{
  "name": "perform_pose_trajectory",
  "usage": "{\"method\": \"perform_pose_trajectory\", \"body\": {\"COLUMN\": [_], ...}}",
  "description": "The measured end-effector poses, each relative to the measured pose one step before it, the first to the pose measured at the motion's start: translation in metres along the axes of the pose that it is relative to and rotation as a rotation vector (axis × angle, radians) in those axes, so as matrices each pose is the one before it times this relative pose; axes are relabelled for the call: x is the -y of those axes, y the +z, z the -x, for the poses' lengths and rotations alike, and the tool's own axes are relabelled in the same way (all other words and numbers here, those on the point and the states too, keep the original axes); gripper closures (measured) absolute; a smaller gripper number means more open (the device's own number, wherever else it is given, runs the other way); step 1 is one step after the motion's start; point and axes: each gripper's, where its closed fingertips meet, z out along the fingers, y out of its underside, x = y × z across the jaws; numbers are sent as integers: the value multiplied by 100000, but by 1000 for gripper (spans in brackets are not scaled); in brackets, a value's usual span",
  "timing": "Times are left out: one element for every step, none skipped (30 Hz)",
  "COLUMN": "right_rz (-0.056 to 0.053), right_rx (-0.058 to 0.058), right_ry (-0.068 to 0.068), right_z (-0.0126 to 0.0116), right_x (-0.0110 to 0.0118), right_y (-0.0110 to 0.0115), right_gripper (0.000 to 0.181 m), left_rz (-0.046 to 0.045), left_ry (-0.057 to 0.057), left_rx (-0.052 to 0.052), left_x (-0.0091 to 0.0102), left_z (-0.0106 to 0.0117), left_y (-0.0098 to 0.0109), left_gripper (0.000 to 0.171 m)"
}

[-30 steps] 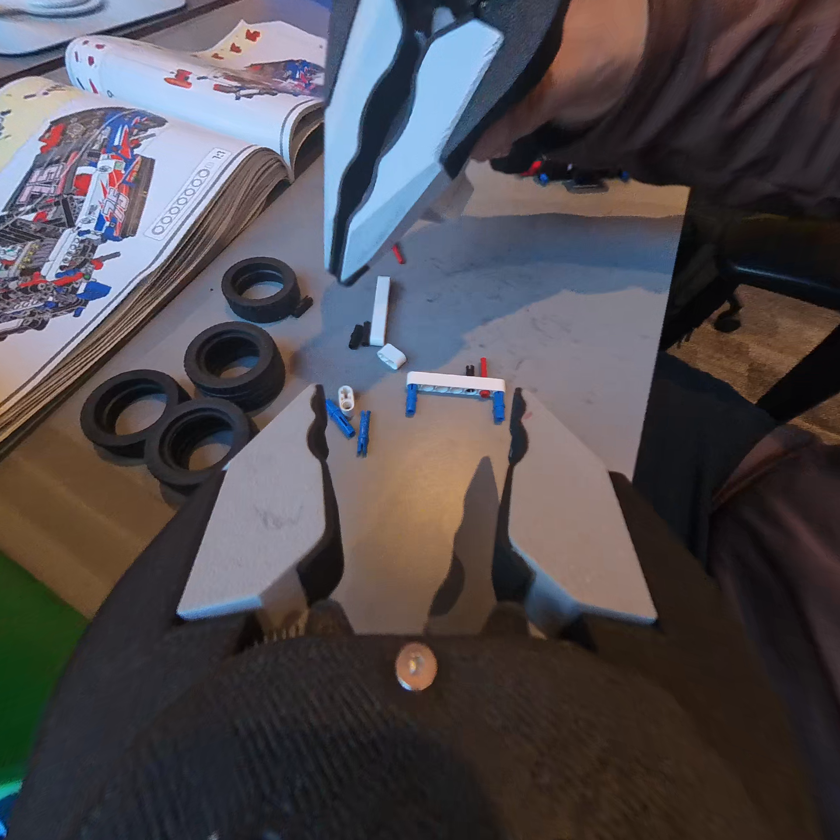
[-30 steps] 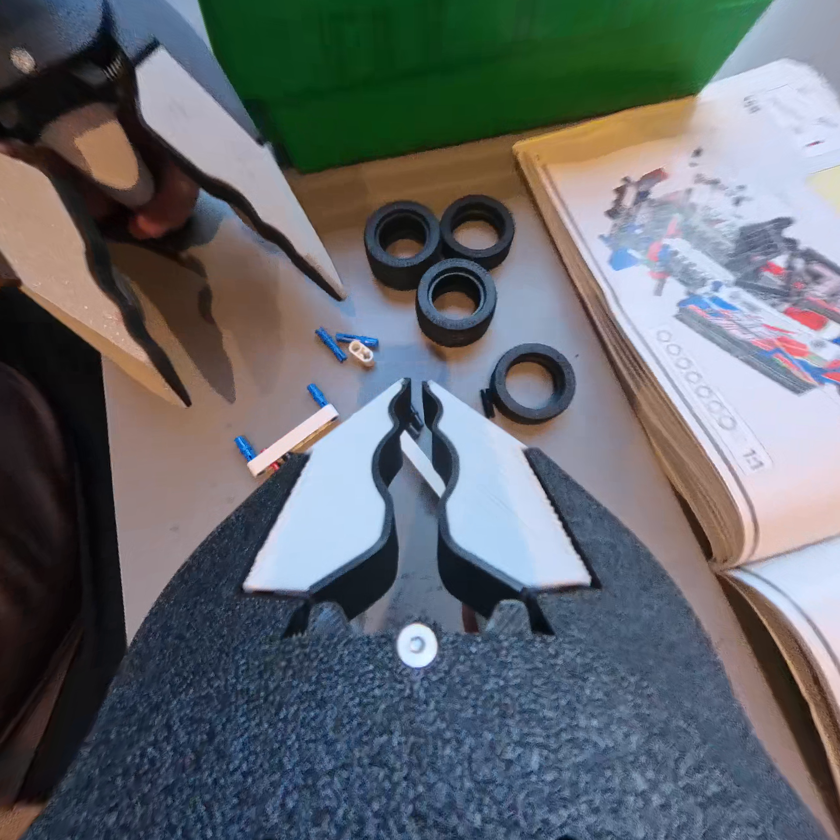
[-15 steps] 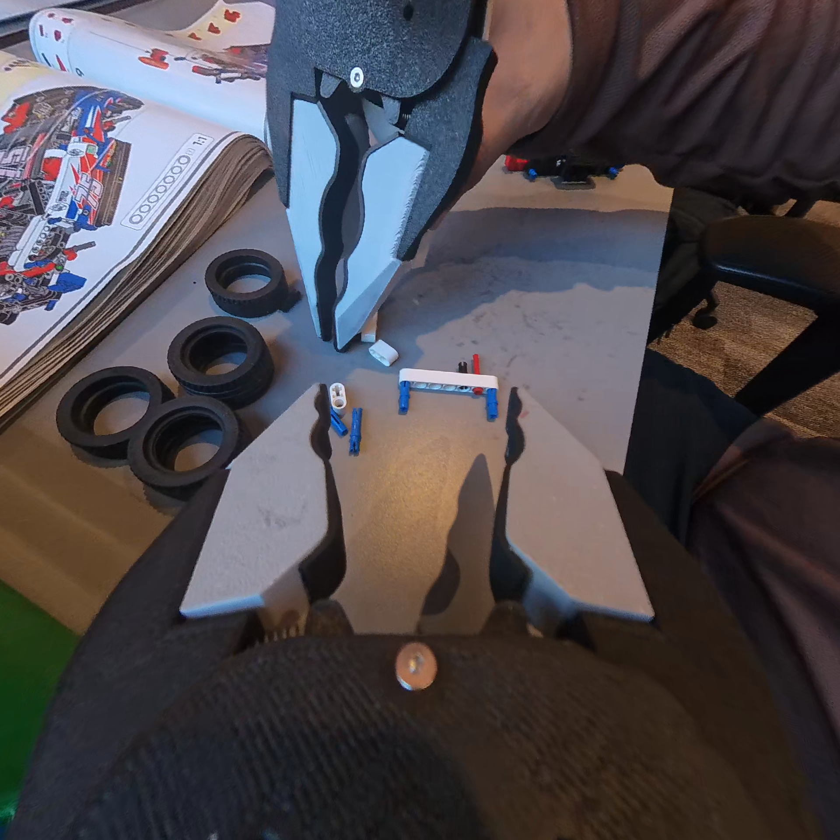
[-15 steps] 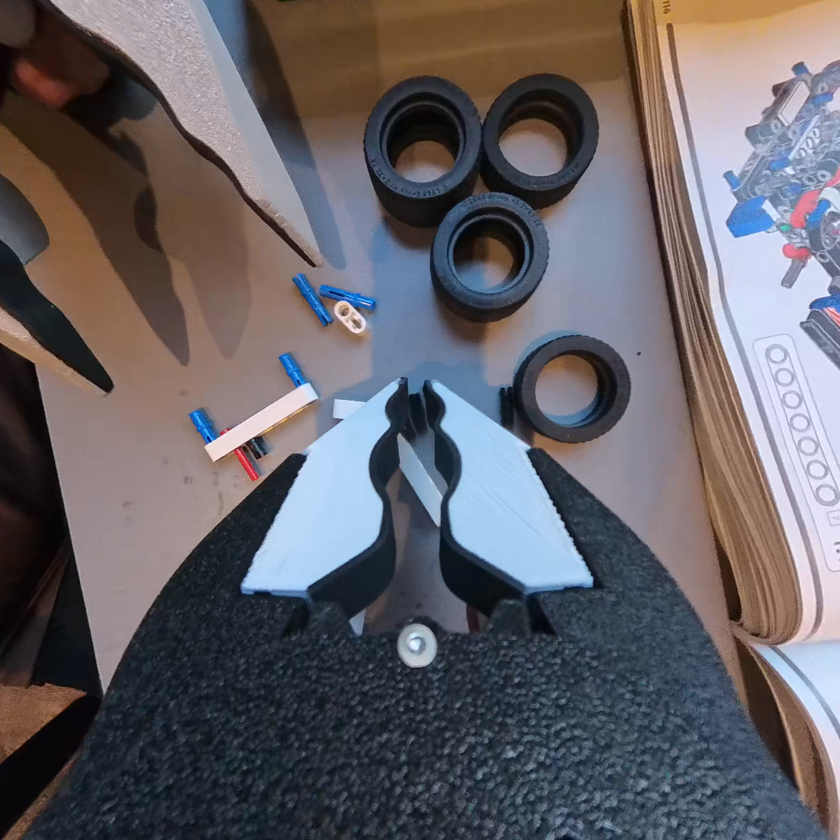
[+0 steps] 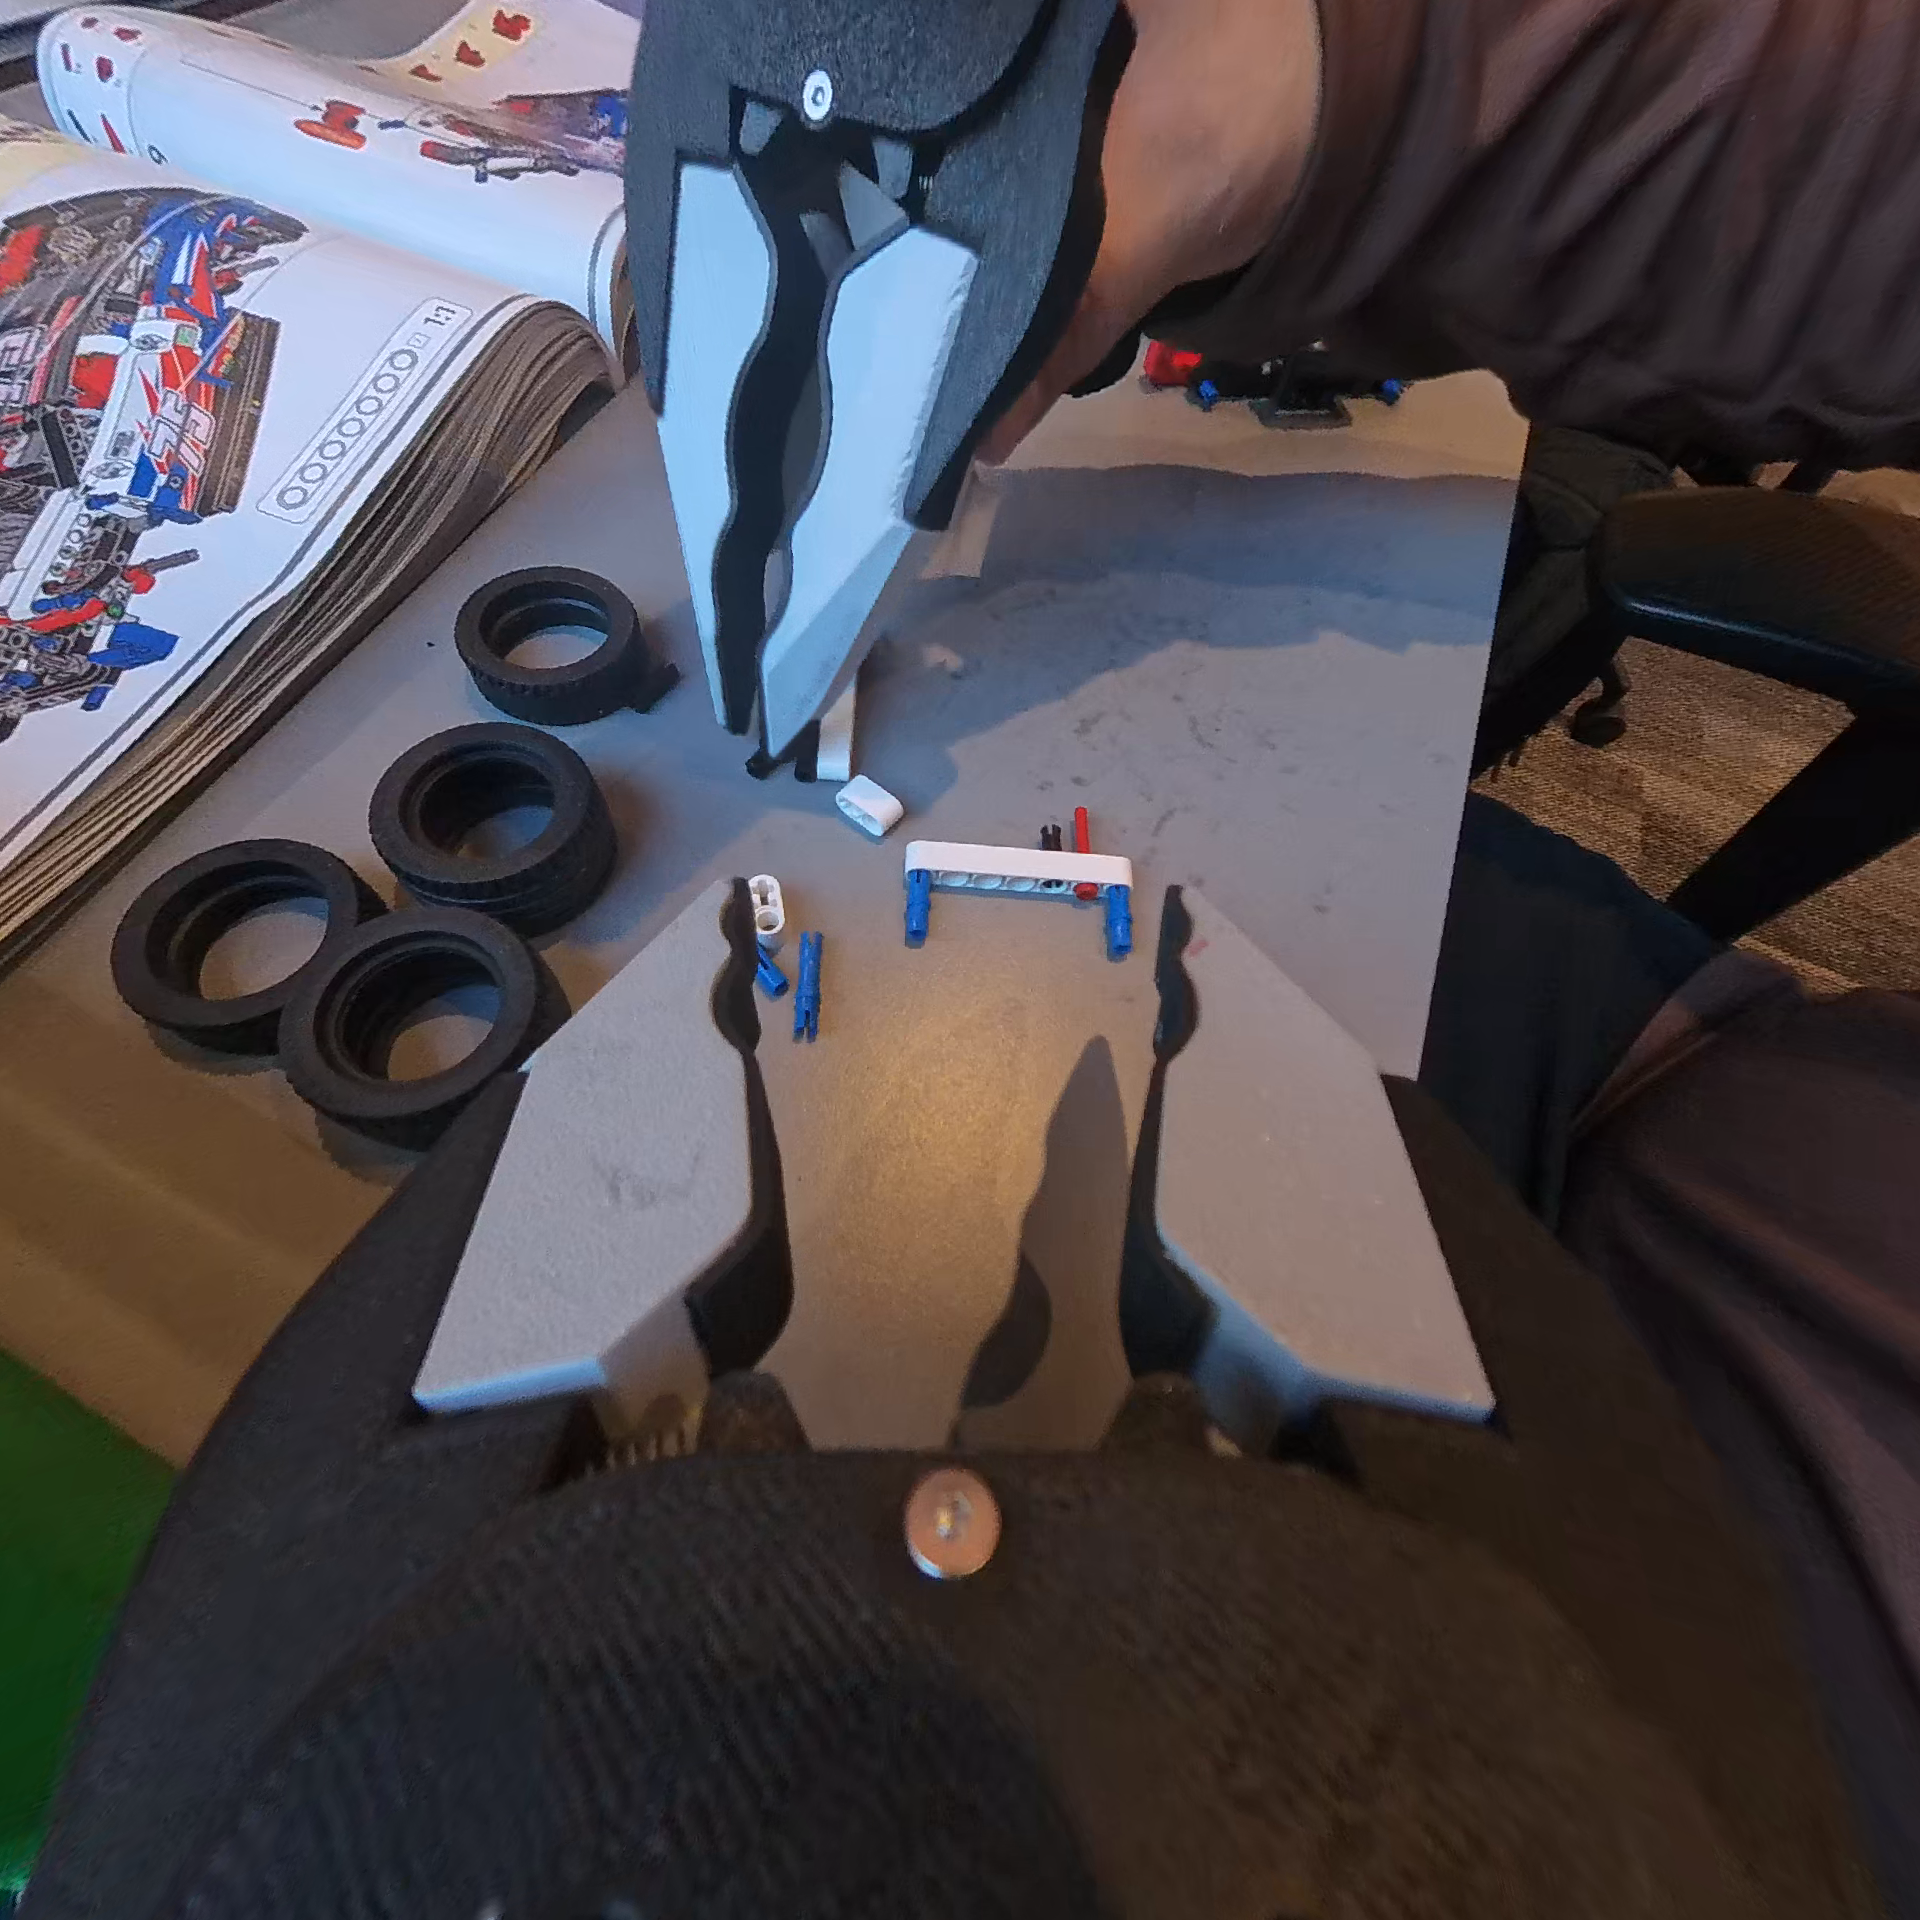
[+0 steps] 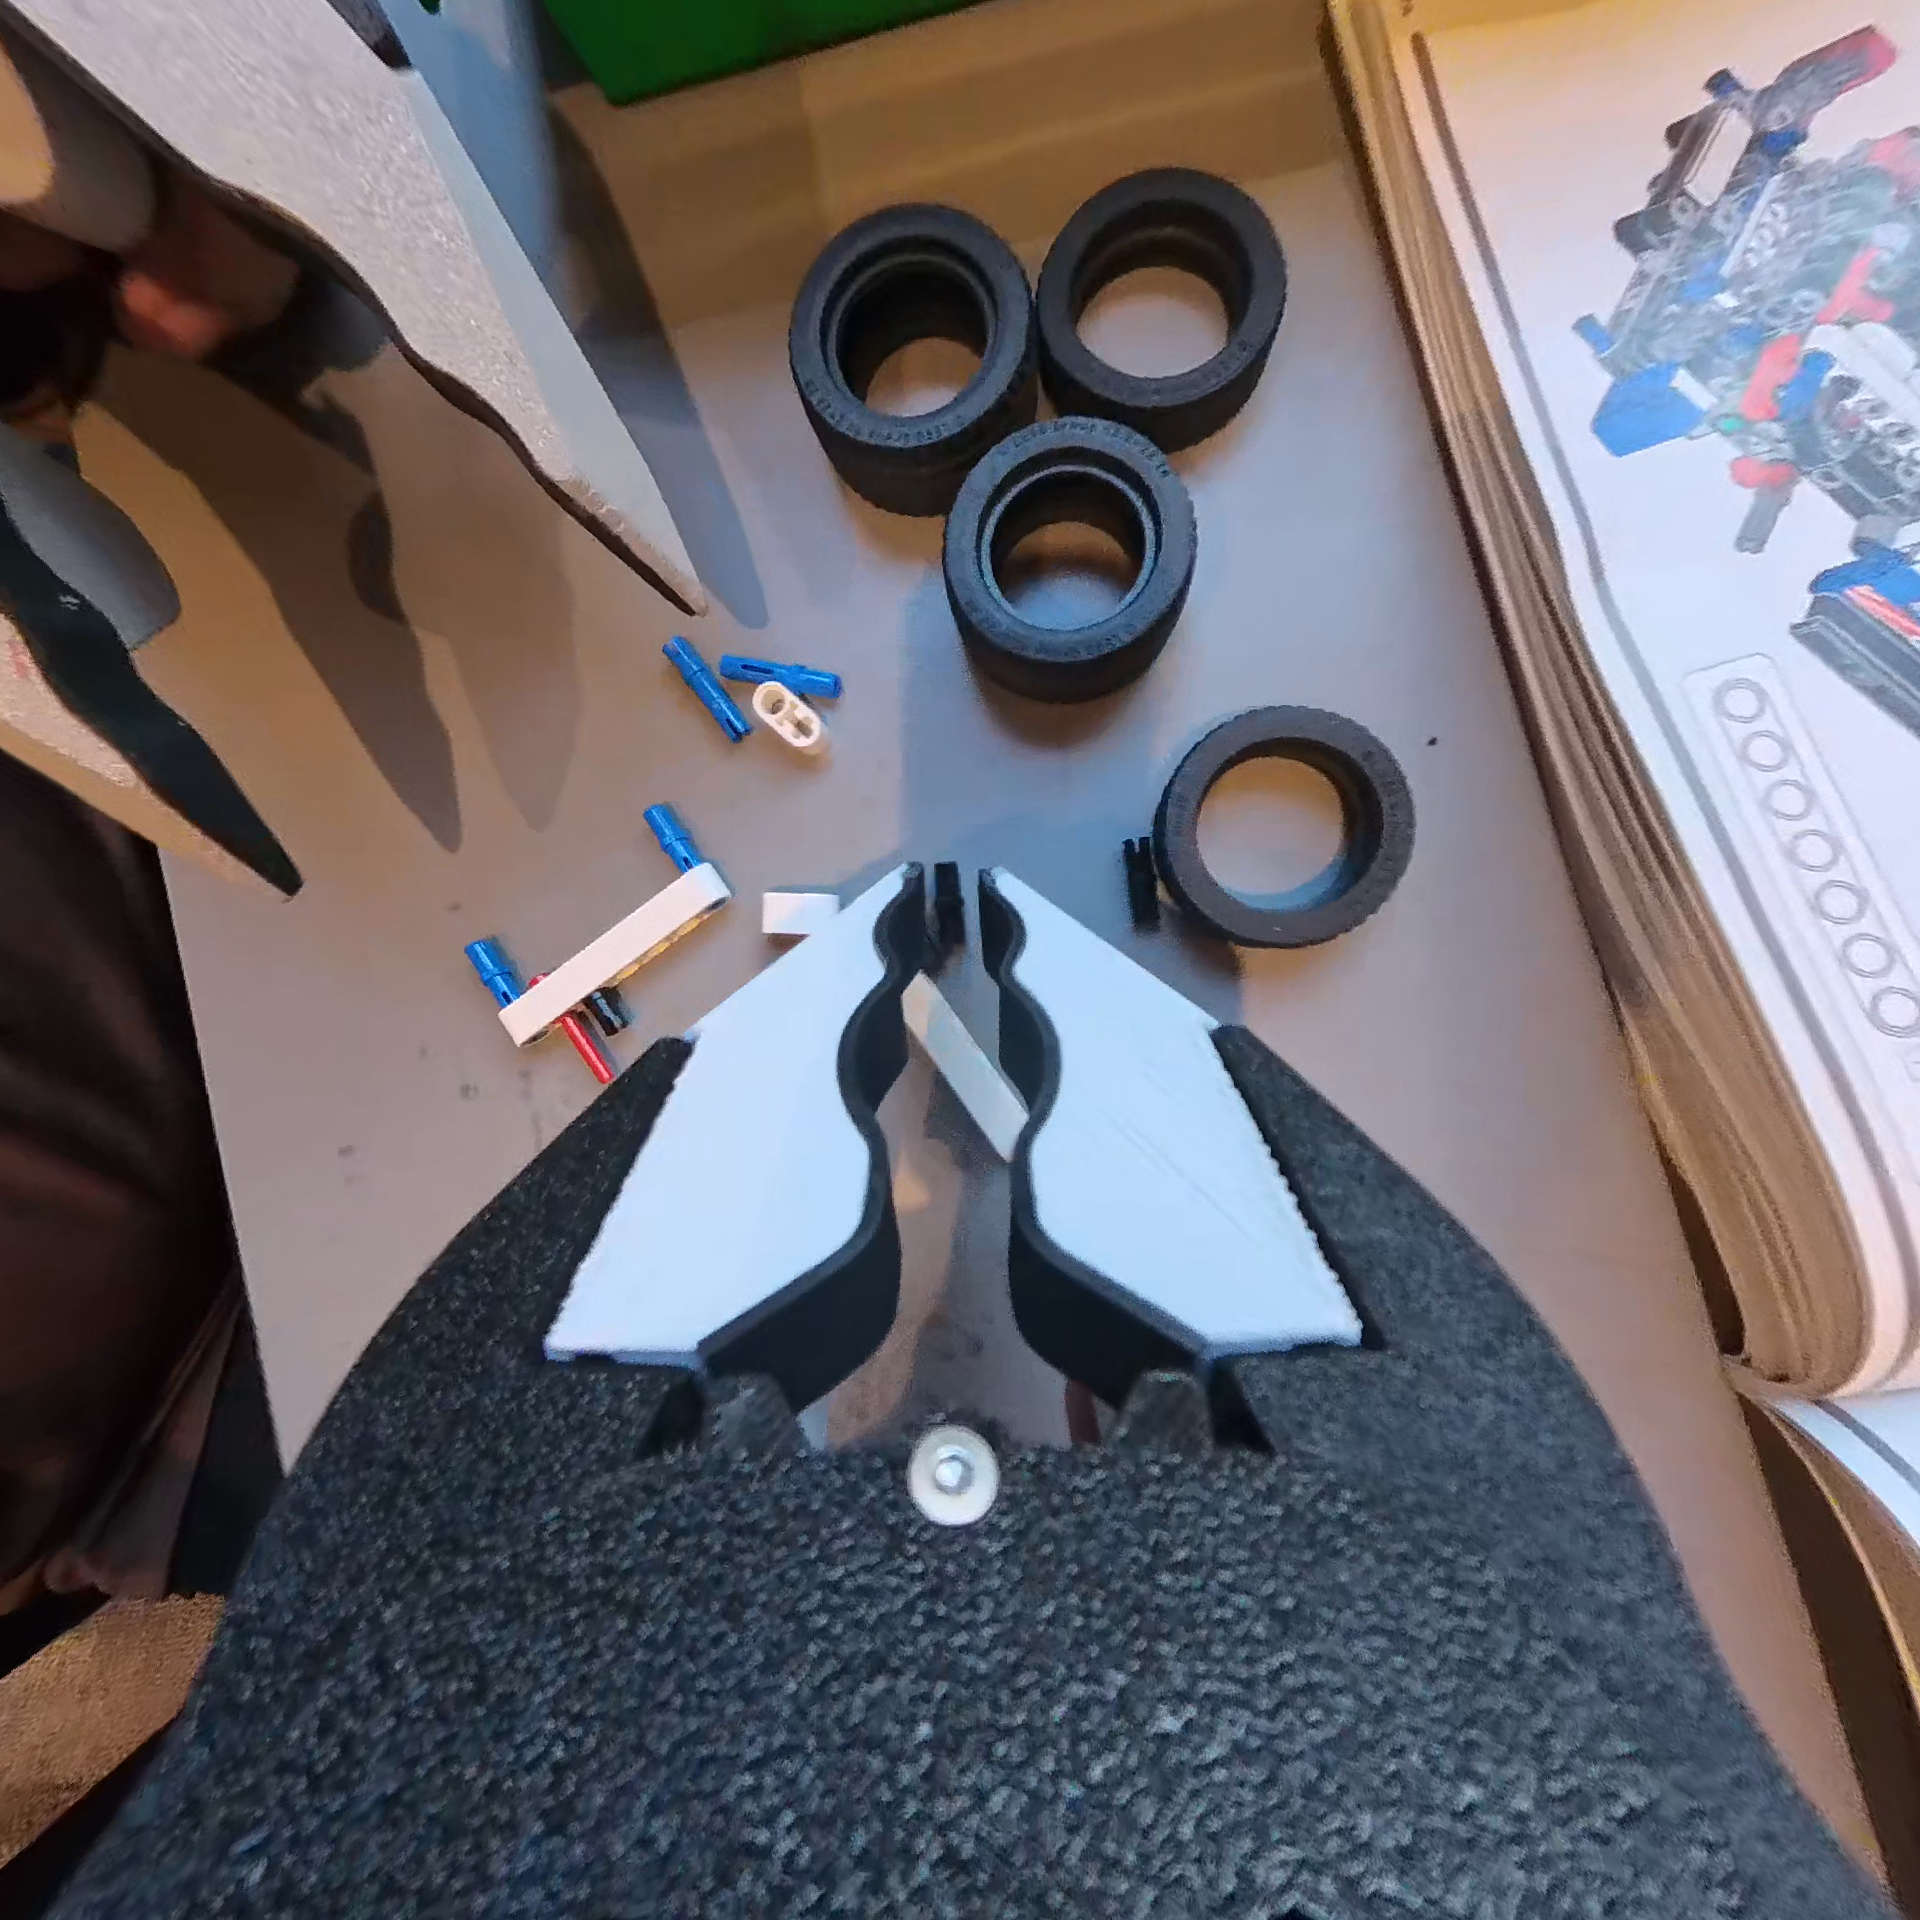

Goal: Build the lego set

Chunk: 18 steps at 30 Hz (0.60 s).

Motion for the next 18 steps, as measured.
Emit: {"method": "perform_pose_trajectory", "body": {"right_rz": [1428,1478,-892,103,-110,-658,-1431,-1800,-2116,-2573,-2989,-3204,-3368,-3426,-3089,-2291,-1293,-457], "right_rx": [-975,-1454,-441,-81,-693,-1228,-1210,-1053,-1153,-1459,-1299,-834,-491,-263,-143,-681,-1840,-2219], "right_ry": [-546,-839,-458,481,447,-27,-37,218,320,345,479,842,1200,1217,878,583,472,318], "right_z": [-93,-168,-22,-26,-120,-124,-81,-13,12,50,142,269,392,487,574,533,352,248], "right_x": [-244,-263,124,11,57,132,232,291,324,316,276,181,63,-92,-265,-460,-654,-755], "right_y": [229,214,35,15,-32,-102,-229,-378,-513,-624,-708,-716,-671,-580,-466,-350,-273,-207], "right_gripper": [171,174,176,176,176,176,176,176,176,176,176,176,176,176,176,176,176,176], "left_rz": [5,-13,-42,-79,-39,-33,-124,-222,-94,94,165,100,94,180,270,342,300,266], "left_ry": [17,-24,-76,-80,-88,-64,0,76,90,86,95,199,274,270,251,252,219,273], "left_rx": [-38,-49,-64,-125,-160,-110,-10,82,45,-81,59,222,190,237,216,160,263,248], "left_x": [-1,5,-2,7,9,13,6,34,11,-2,-24,-6,-12,-25,-26,-41,-30,-37], "left_z": [-4,0,-4,-4,-6,-7,0,-6,0,-21,-8,7,-9,2,-4,-2,0,8], "left_y": [0,5,-12,-6,3,-6,-11,-14,-14,16,13,16,8,19,31,35,29,29], "left_gripper": [96,97,97,97,97,97,97,97,97,97,97,97,97,97,97,96,96,96]}}
